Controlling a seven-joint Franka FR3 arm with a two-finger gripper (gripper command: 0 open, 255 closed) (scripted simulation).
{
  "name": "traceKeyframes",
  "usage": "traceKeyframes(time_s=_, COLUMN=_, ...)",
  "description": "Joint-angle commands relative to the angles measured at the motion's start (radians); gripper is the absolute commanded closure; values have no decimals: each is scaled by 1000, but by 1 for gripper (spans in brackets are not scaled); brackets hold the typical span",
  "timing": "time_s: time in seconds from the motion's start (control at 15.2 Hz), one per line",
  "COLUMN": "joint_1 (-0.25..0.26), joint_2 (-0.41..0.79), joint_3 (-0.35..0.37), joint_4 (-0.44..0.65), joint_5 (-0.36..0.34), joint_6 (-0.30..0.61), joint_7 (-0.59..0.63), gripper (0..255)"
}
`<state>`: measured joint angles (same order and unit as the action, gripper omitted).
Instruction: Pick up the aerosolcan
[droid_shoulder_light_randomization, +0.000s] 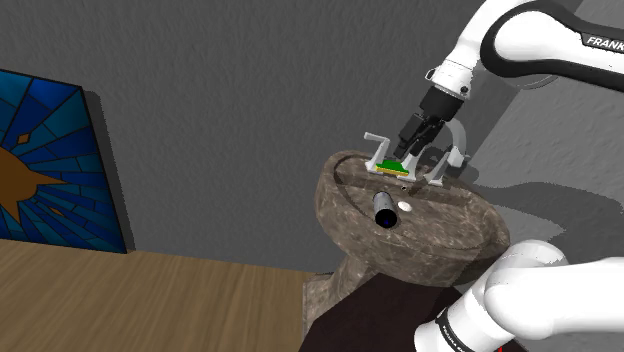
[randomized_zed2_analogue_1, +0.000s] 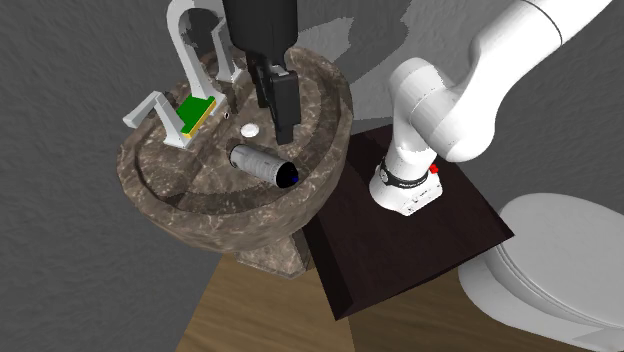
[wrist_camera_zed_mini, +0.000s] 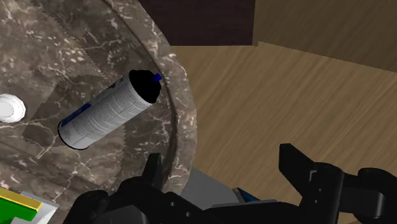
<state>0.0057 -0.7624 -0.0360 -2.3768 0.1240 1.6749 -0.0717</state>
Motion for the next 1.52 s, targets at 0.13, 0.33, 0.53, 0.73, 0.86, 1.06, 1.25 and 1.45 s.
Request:
traceKeyframes(time_s=0.13, joint_1=-28, joint_2=57, joint_3=6, joint_4=-11, joint_5=-7, joint_6=31, joint_7=53, gripper=0)
traceKeyframes(time_s=0.33, joint_1=-70, joint_2=142, joint_3=13, joint_4=-25, joint_5=-18, joint_6=74, joint_7=132, gripper=0)
traceKeyframes(time_s=0.53, joint_1=-111, joint_2=228, joint_3=15, joint_4=-38, joint_5=-29, joint_6=115, joint_7=212, gripper=0)
traceKeyframes(time_s=0.73, joint_1=-150, joint_2=312, joint_3=12, joint_4=-49, joint_5=-42, joint_6=153, joint_7=291, gripper=0)
traceKeyframes(time_s=0.86, joint_1=-175, joint_2=368, joint_3=7, joint_4=-56, joint_5=-51, joint_6=177, joint_7=344, gripper=0)
traceKeyframes(time_s=1.06, joint_1=-211, joint_2=449, joint_3=-4, joint_4=-66, joint_5=-64, joint_6=212, joint_7=422, gripper=0)
traceKeyframes(time_s=1.25, joint_1=-241, joint_2=515, joint_3=-16, joint_4=-76, joint_5=-74, joint_6=240, joint_7=486, gripper=0)
traceKeyframes(time_s=1.45, joint_1=-241, joint_2=538, joint_3=-17, joint_4=-97, joint_5=-72, joint_6=284, joint_7=483, gripper=0)
